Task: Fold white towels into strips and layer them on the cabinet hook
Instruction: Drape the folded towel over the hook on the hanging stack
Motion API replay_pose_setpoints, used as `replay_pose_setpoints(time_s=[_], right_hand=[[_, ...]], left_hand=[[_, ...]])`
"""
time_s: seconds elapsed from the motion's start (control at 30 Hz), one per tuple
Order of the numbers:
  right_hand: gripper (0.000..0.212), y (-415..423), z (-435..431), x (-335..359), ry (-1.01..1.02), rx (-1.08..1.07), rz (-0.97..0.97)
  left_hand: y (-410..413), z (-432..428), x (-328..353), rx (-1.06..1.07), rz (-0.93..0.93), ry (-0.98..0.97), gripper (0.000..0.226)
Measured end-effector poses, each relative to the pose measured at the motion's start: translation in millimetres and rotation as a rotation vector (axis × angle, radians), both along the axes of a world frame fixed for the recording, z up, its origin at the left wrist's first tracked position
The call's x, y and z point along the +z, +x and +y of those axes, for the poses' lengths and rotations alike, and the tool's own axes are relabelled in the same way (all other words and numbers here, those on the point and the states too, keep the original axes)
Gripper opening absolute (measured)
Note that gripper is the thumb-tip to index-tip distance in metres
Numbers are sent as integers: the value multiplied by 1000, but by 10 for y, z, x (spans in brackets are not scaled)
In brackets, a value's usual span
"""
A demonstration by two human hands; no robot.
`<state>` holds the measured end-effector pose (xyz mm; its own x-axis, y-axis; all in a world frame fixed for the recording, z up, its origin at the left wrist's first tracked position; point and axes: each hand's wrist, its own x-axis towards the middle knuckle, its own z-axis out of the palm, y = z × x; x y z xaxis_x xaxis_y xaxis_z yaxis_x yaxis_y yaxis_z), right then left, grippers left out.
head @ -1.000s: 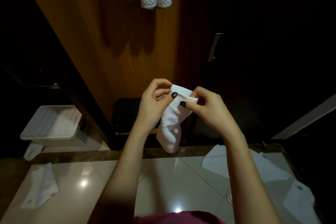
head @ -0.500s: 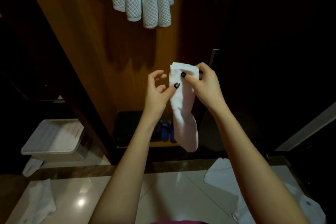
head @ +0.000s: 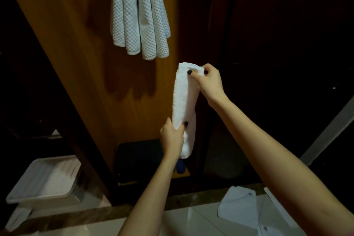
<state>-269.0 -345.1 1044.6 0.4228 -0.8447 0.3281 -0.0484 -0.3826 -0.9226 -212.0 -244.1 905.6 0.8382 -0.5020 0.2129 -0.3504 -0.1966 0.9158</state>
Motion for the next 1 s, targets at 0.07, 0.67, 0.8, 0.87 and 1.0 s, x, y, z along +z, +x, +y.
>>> replay_pose_setpoints(time_s=[0.07,0.67,0.8,0.87,1.0], right_hand=[[22,-32,-55,29,23,-14,-11],[12,-208,-158,-13,273,389,-40],[13,-281,-175,62,288,440,-59],[14,-313,-198,96,278,414,-74],[8,-326,-263,133,280,329,-178]], left_hand=[[91,5,-79,-84,5,61,19],[182,45,474,-565,264,-186,22],[170,70,534,-567,279,-300,21],[196,53,457,-515,155,-232,23],[218,23,160,-525,84,-42,22]])
